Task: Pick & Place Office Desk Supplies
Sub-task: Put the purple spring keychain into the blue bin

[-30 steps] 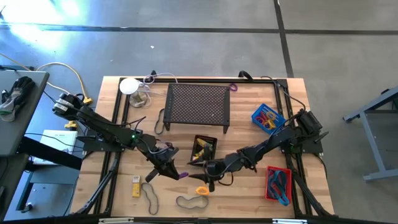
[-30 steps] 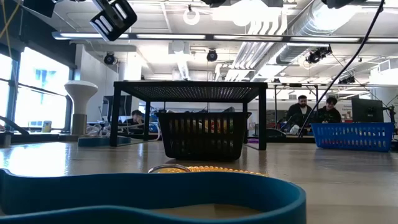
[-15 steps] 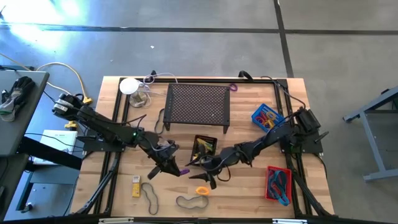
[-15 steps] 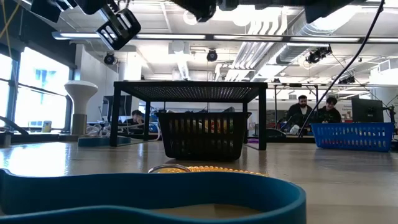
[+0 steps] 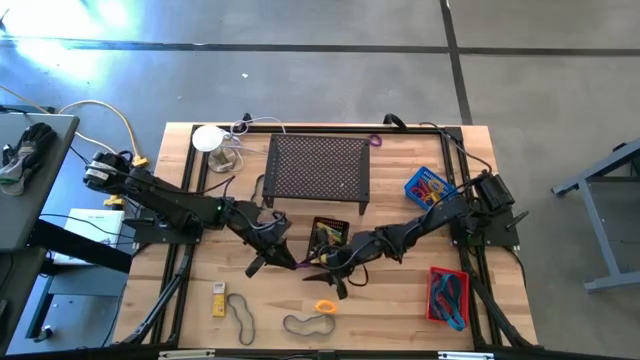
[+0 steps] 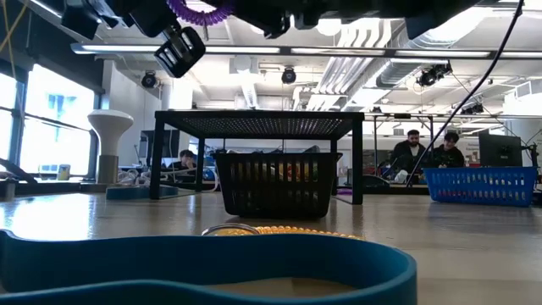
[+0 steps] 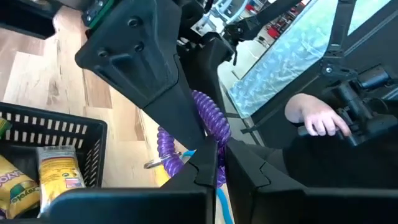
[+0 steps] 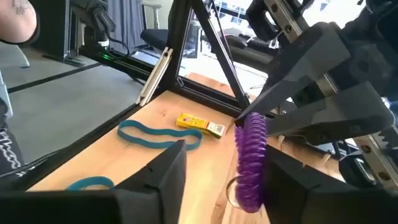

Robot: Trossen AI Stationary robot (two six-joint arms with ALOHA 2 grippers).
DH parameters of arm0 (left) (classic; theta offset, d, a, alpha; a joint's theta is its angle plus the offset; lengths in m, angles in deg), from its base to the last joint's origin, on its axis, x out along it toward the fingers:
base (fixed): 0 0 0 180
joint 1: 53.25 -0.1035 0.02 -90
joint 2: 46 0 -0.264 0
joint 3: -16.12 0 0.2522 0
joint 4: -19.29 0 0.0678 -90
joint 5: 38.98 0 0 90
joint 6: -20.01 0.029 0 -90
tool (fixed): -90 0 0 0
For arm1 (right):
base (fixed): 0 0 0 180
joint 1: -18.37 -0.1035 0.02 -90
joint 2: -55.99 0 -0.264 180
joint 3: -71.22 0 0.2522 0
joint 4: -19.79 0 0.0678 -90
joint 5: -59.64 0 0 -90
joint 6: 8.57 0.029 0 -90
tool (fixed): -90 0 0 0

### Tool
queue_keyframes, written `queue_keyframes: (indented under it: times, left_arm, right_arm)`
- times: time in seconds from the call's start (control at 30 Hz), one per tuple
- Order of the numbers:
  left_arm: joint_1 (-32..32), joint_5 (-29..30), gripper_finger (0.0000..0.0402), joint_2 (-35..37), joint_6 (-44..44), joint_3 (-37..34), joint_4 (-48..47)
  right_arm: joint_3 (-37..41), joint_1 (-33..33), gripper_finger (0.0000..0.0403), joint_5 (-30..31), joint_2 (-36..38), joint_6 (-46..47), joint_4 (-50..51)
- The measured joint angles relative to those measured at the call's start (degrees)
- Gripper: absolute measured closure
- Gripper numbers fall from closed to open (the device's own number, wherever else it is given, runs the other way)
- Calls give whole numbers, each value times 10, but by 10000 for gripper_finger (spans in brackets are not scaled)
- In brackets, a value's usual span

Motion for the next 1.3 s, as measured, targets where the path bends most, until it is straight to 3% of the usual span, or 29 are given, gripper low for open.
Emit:
queue_keyframes:
  times: [0.37,0.53,0.63,0.83,1.0,1.13,1.3]
  left_arm:
    - [-34,-5,393,0,-3,0,-1]
    - [-34,-5,393,0,-3,0,-1]
    - [-27,25,383,0,27,0,-1]
    - [42,163,311,-4,146,0,-1]
    - [88,230,250,-6,171,0,7]
    - [111,254,229,-6,172,0,7]
    - [127,262,227,-6,172,0,1]
  right_arm:
    - [0,5,387,-8,0,-37,37]
    - [0,10,390,-6,0,-42,37]
    - [0,16,395,-5,0,-41,38]
    - [0,17,397,-8,0,5,37]
    - [0,1,398,-7,7,30,47]
    - [0,-16,399,48,43,87,145]
    - [0,-62,399,203,107,134,303]
